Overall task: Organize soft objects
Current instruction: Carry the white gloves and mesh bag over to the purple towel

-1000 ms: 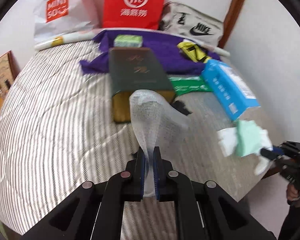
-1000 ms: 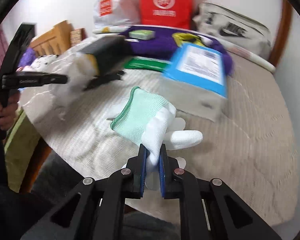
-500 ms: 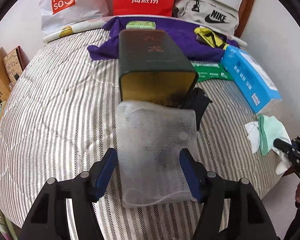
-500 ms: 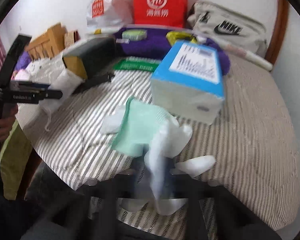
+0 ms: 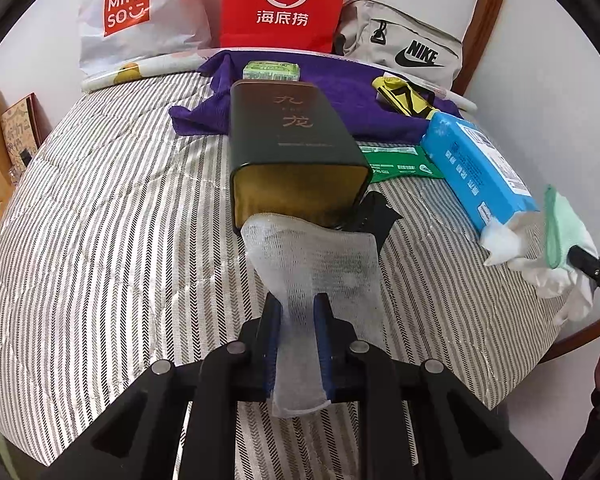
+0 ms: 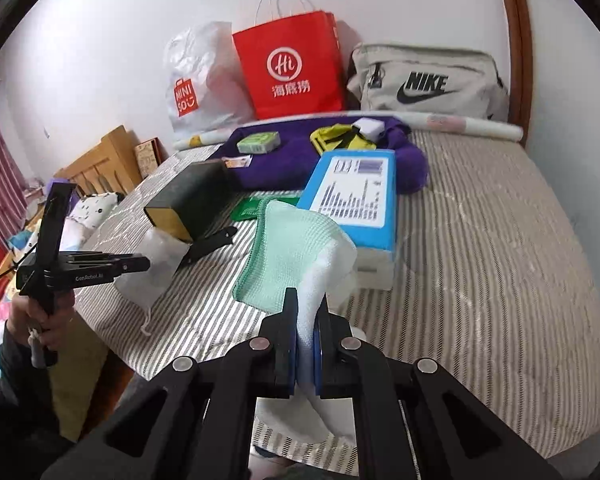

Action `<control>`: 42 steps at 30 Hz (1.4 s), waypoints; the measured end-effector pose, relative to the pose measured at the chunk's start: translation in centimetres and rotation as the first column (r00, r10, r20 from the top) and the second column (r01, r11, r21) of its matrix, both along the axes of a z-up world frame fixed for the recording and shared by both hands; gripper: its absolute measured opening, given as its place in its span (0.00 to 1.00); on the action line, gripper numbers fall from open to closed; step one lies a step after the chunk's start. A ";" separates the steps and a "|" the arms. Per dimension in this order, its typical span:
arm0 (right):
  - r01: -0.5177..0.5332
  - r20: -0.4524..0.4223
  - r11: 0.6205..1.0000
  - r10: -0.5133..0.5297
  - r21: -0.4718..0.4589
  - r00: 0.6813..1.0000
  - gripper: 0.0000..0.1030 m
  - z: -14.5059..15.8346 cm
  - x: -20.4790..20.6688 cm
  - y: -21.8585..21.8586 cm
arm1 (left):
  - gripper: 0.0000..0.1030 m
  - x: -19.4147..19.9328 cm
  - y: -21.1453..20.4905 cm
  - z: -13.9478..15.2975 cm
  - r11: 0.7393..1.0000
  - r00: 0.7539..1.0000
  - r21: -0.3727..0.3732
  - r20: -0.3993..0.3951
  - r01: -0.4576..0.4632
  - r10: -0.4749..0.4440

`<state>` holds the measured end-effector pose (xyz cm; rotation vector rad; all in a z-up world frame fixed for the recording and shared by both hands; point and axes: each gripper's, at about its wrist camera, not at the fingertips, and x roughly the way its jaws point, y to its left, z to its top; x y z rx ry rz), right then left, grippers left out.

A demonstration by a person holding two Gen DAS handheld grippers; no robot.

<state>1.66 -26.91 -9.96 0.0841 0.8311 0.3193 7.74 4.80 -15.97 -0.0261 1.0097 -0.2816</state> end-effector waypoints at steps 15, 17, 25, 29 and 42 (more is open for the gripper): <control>0.062 0.030 0.997 -0.064 0.055 0.997 0.06 0.9 -2.0 -2.9 | 0.07 0.1 0.3 0.4 0.998 1.000 -0.062 0.004 -0.011 0.011; 0.065 0.041 0.996 -0.067 0.056 0.997 0.06 1.3 -1.8 -3.0 | 0.07 0.1 0.0 0.2 0.999 1.000 -0.037 -0.006 -0.012 0.012; 0.047 0.024 0.998 -0.048 0.039 0.999 0.06 0.9 -1.2 -1.9 | 0.55 0.0 -0.5 -0.8 1.000 1.000 0.023 -0.017 -0.012 0.012; 0.025 0.012 0.999 -0.026 0.032 1.000 0.06 0.4 -1.1 -1.3 | 0.68 0.0 -1.7 -1.5 0.996 1.000 0.087 -0.019 -0.008 0.009; -0.001 0.002 1.000 0.001 0.010 1.000 0.06 -0.1 -0.7 -0.1 | 0.03 -0.2 -1.4 -0.5 0.999 0.999 0.032 0.034 -0.006 0.005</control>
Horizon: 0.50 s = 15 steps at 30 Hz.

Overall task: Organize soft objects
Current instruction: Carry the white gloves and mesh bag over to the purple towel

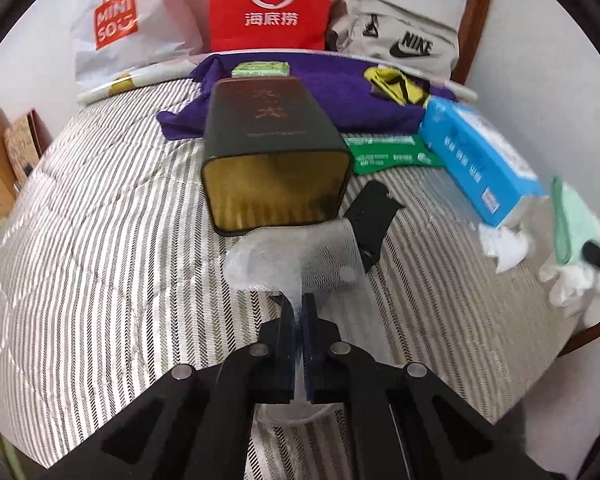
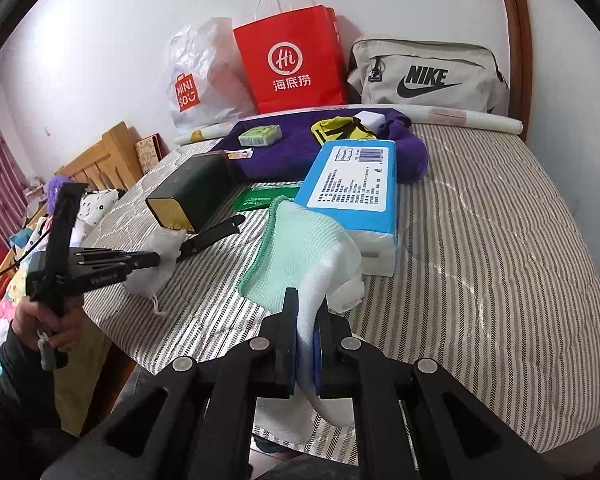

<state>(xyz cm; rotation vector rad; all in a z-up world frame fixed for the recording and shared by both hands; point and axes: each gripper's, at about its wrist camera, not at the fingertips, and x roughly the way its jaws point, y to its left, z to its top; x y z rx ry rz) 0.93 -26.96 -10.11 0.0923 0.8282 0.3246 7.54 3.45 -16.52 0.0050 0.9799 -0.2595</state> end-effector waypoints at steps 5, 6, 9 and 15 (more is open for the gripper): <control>0.004 0.008 1.000 -0.004 0.007 1.000 0.06 0.7 -0.1 -0.2 | 0.03 -0.2 0.9 1.1 0.999 1.000 -0.044 0.009 -0.012 0.013; 0.005 0.012 1.000 -0.005 0.007 1.000 0.06 0.9 -0.2 -0.3 | 0.03 -0.2 1.1 1.3 0.998 1.000 -0.057 0.010 -0.012 0.013; 0.010 0.027 1.000 -0.010 0.005 1.000 0.06 1.7 -0.2 -0.5 | 0.03 -0.2 1.3 2.1 0.997 1.000 -0.075 0.013 -0.015 0.016; 0.020 0.042 1.000 -0.020 0.006 0.999 0.06 3.1 0.4 -0.9 | 0.03 -0.1 1.6 3.7 0.993 1.000 -0.118 0.028 -0.008 0.011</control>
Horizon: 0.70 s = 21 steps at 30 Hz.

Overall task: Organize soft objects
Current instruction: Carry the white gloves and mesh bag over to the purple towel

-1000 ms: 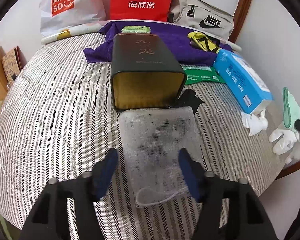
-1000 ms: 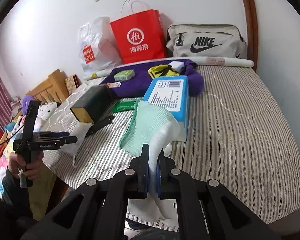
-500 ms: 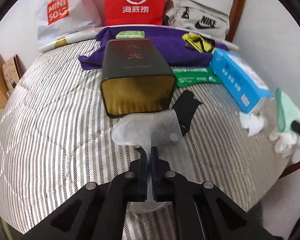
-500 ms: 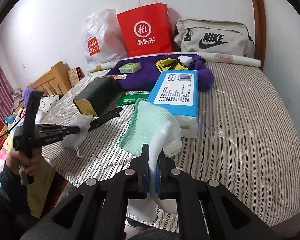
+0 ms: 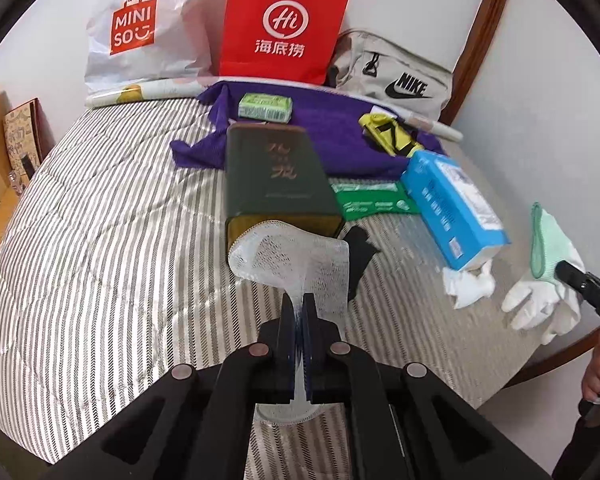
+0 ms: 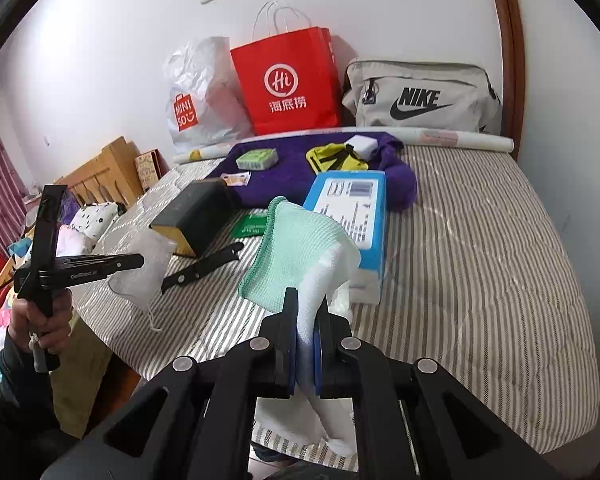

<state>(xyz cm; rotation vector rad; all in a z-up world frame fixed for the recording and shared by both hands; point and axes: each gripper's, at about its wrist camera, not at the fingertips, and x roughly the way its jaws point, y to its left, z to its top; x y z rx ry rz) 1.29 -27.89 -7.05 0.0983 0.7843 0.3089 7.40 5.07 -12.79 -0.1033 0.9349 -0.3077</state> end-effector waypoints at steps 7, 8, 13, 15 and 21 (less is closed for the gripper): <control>-0.024 0.033 1.000 0.024 0.001 0.999 0.06 1.8 1.1 0.4 | 0.03 0.6 0.2 2.3 1.000 1.000 -0.030 0.024 0.000 0.001; -0.028 0.038 1.000 0.028 -0.001 0.999 0.06 2.1 1.3 0.5 | 0.03 0.7 0.2 2.5 0.999 1.000 -0.034 0.026 -0.002 0.003; -0.042 0.058 0.999 0.042 -0.011 0.997 0.06 3.3 3.2 1.2 | 0.03 1.8 0.2 4.4 0.999 0.999 -0.042 0.046 -0.005 0.007; -0.043 0.060 0.999 0.044 -0.017 0.997 0.06 3.6 4.1 1.3 | 0.03 2.3 0.2 5.0 0.999 0.998 -0.035 0.053 -0.011 0.013; -0.040 0.065 0.998 0.042 -0.040 0.997 0.06 4.3 7.2 1.7 | 0.03 4.2 0.3 6.5 0.999 0.997 -0.020 0.070 -0.037 0.038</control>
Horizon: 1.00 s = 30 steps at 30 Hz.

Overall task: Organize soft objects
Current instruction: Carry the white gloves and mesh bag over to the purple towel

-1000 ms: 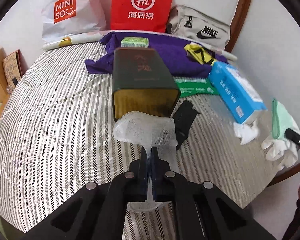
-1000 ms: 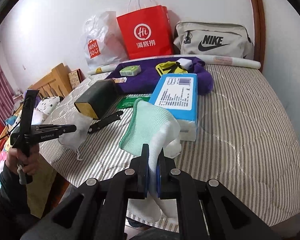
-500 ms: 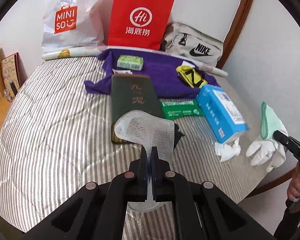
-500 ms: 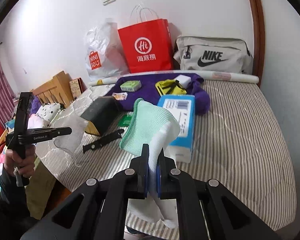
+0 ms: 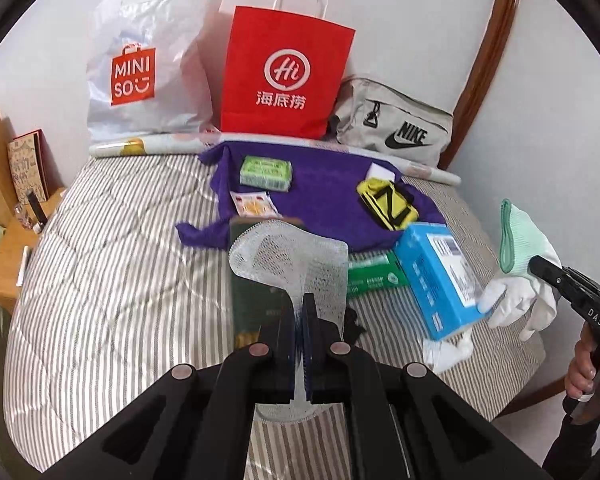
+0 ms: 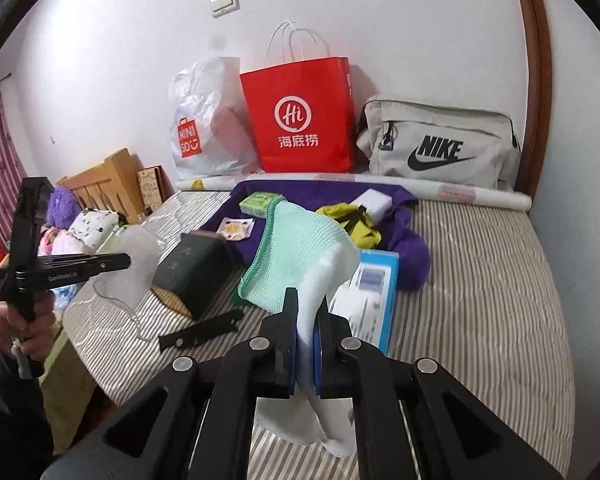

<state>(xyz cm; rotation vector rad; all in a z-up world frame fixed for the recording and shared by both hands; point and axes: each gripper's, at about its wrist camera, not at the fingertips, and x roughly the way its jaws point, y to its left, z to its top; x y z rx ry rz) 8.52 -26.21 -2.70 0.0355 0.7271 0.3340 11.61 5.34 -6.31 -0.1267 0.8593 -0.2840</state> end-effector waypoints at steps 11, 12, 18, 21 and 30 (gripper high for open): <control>0.016 0.002 0.999 -0.016 -0.042 1.000 0.06 1.2 4.8 1.6 | 0.03 4.5 -0.6 1.0 1.000 1.000 -0.003 -0.002 0.000 0.000; 0.017 0.003 0.999 -0.017 -0.048 1.000 0.06 1.3 5.3 1.7 | 0.03 5.0 -0.6 1.0 1.000 1.000 -0.003 -0.006 -0.003 0.003; 0.021 -0.005 0.999 -0.021 -0.048 1.000 0.06 1.2 8.0 1.9 | 0.03 8.0 -0.9 0.8 1.000 1.000 -0.011 -0.017 -0.006 0.005; 0.024 -0.010 0.998 -0.025 -0.053 1.000 0.06 1.0 9.5 1.8 | 0.03 9.4 -1.0 0.7 1.000 1.000 -0.015 -0.023 -0.008 0.008; 0.035 -0.015 0.998 -0.036 -0.057 0.999 0.06 0.6 14.5 1.2 | 0.03 14.1 -1.5 0.4 1.000 1.000 -0.029 -0.028 -0.004 0.003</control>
